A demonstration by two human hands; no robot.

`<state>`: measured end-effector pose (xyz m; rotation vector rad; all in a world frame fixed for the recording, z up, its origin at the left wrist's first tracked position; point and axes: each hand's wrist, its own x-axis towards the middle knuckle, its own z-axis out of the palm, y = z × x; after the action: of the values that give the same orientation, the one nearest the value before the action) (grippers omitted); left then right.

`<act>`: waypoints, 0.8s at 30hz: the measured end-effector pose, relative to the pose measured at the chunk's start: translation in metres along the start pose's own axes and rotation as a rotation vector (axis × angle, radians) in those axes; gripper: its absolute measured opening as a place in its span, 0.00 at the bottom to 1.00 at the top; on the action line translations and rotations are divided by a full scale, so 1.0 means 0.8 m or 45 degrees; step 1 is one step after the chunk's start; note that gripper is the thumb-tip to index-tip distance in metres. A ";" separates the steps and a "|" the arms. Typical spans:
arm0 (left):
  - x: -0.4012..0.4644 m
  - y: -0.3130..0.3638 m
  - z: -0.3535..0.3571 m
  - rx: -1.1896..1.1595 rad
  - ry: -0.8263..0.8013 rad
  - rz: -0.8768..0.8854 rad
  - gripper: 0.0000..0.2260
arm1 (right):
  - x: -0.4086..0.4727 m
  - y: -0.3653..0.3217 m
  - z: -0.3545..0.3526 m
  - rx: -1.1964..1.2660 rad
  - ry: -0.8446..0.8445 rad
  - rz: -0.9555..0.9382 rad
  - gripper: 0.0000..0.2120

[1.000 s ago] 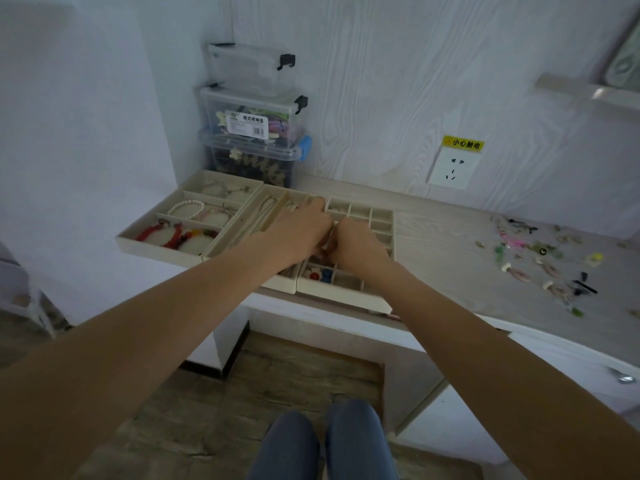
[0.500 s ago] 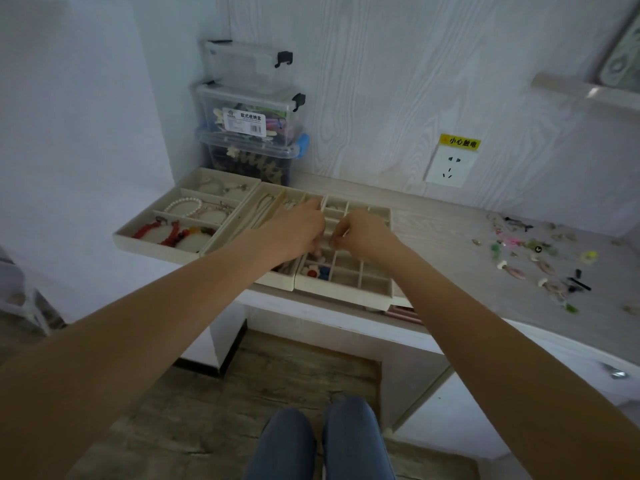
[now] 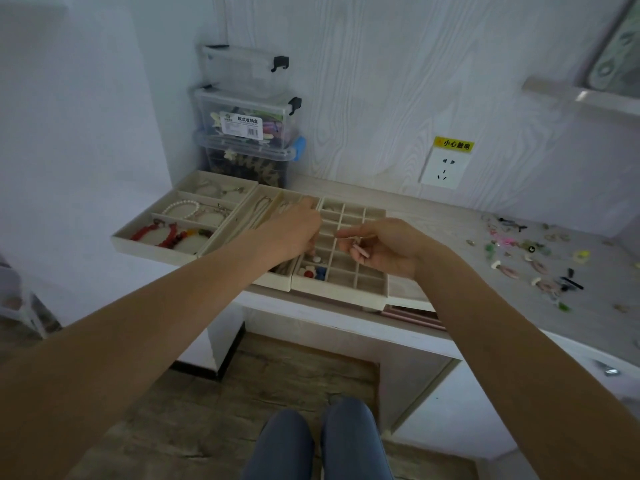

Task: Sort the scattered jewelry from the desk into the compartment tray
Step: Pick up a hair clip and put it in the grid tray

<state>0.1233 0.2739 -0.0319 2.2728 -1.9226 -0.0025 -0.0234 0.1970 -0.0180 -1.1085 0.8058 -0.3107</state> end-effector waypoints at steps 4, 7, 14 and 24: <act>0.002 -0.001 0.002 -0.004 -0.023 -0.023 0.08 | -0.004 0.002 -0.008 0.010 -0.056 -0.035 0.12; 0.000 -0.002 0.003 -0.047 0.030 0.005 0.08 | -0.005 0.005 -0.009 -0.020 -0.068 -0.084 0.11; -0.016 0.013 -0.022 -0.563 0.198 0.204 0.11 | -0.005 0.007 -0.004 -0.161 -0.043 -0.239 0.08; -0.022 0.009 -0.021 -0.766 0.119 0.237 0.07 | -0.016 0.003 0.000 -0.194 0.006 -0.236 0.19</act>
<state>0.1152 0.2922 -0.0163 1.6701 -1.7682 -0.3883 -0.0329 0.2056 -0.0144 -1.3298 0.7412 -0.4124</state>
